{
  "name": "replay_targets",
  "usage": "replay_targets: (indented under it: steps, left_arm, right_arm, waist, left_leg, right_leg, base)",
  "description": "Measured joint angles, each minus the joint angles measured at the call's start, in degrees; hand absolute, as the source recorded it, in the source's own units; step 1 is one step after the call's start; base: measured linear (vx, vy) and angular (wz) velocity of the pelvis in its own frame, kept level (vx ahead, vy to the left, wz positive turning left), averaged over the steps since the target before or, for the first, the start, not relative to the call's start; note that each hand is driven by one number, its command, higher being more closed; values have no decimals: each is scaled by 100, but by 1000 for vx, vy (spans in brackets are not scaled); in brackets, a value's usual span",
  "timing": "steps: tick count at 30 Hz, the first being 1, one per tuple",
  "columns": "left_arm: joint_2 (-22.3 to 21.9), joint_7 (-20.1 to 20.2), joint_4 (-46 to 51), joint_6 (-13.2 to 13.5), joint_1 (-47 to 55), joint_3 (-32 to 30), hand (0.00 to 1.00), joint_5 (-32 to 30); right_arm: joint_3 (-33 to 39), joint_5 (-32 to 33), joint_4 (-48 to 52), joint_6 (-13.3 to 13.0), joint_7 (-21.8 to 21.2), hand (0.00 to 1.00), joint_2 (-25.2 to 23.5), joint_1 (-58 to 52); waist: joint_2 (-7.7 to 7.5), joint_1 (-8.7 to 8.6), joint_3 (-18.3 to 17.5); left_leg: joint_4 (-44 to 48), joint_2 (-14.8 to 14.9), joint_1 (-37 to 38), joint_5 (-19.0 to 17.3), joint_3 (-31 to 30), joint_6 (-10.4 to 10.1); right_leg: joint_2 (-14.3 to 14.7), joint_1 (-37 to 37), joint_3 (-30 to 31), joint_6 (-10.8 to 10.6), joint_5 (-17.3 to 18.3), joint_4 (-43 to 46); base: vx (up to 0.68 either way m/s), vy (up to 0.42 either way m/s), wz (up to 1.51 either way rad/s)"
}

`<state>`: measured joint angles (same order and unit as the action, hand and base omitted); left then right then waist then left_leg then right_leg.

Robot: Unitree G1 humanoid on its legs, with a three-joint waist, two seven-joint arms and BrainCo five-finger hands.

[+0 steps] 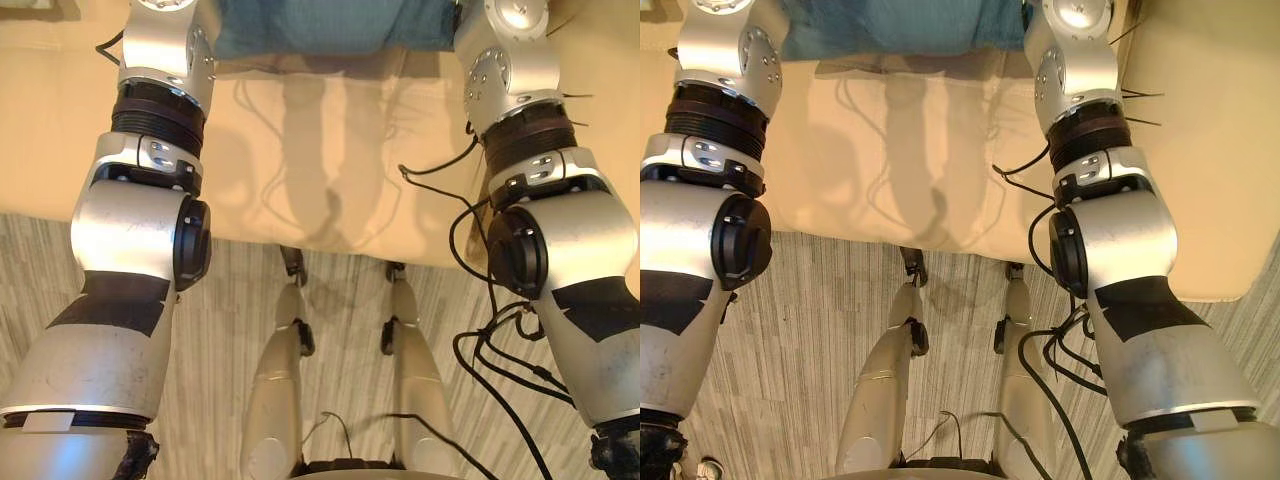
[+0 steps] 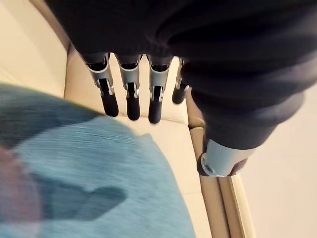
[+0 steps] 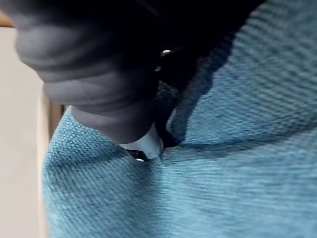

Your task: Pick up cushions and gather them together orderly.

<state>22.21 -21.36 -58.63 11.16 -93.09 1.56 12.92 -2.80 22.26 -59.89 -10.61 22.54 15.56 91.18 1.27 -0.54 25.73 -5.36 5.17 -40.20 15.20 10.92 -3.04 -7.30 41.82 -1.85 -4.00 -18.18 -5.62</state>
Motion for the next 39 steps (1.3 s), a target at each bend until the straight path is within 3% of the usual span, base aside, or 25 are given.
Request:
replay_targets:
  steps: [10, 13, 16, 18, 20, 22, 24, 28, 35, 39]
  left_arm:
    - [-50, 325, 167, 64, 1064, -10, 0, -3]
    - [5, 385, 628, 73, 1455, -202, 0, -1]
    - [191, 363, 1602, 124, 2191, -213, 0, 124]
    - [377, 349, 2778, 330, 3130, -216, 0, 242]
    - [358, 381, 3450, 496, 3970, -187, 0, 283]
    - [183, 497, 4177, 709, 5427, -162, 0, 290]
    - [-49, 694, 4392, 748, 6461, -111, 0, 290]
    - [-598, 1320, 4194, 671, 8336, 416, 0, 256]
    - [-885, 2087, 1945, 273, 9553, 314, 0, -534]
    - [-913, 2270, 1178, 154, 9959, -119, 0, -933]
  right_arm:
    - [-621, 194, 115, -25, -400, 0, 82, -677]
    - [-616, 192, 726, -27, -406, 0, 201, -1064]
    - [-597, 155, 2143, -56, -387, 0, 547, -1727]
    - [-543, -114, 3625, -214, -386, 0, 877, -2565]
    - [-363, -350, 4485, -316, -409, 0, 947, -3443]
    - [-167, -701, 5373, -516, -512, 0, 944, -4945]
    - [-131, -978, 5705, -583, -718, 0, 881, -6011]
    - [-170, -1597, 5438, -581, -1290, 0, 319, -8137]
    - [105, -2293, 2445, -237, -2074, 0, -293, -9497]
    - [411, -2469, 1582, -125, -2294, 0, -287, -9950]
  waist:
    - [0, 4, 0]
    - [0, 18, 0]
    - [0, 102, 0]
    - [0, 143, 0]
    - [-2, 137, -2]
    - [-10, 148, -101]
    - [-14, 148, -339]
    - [-19, 149, -841]
    - [-84, -44, -1482]
    - [-141, -142, -1836]
  left_leg:
    - [52, 120, 3, 3, 93, -22]
    - [151, 172, 3, -17, 103, -47]
    - [241, 229, 46, -39, 112, -76]
    - [279, 252, 226, -38, 118, -85]
    - [369, 269, 509, -119, 91, -139]
    - [623, 307, 983, -457, 38, -202]
    - [758, 331, 1219, -620, 28, -219]
    - [730, 320, 1832, -799, 18, -248]
    - [673, 266, 2853, -1074, 79, -248]
    - [346, 231, 3456, -1082, 202, -261]
  right_leg:
    - [57, 57, 9, -2, 1, 71]
    - [92, 59, 8, -2, 2, 161]
    - [134, 33, 28, -7, 12, 238]
    - [146, -170, 24, -19, 47, 240]
    - [153, -524, -12, 11, 155, 252]
    - [202, -977, -66, 52, 551, 596]
    - [211, -1185, -82, 60, 807, 801]
    - [217, -1762, -91, 19, 1027, 824]
    - [192, -2827, -1, -78, 1109, 498]
    - [199, -3284, 92, -93, 1127, 315]
  base:
    - [-17, 40, -5]
    - [-46, 13, -4]
    - [-54, -8, -6]
    - [-50, -19, -1]
    - [-58, -27, 7]
    - [-54, -34, 6]
    - [34, -40, 2]
    - [65, -49, 0]
    - [50, -29, -7]
    - [52, 3, -16]
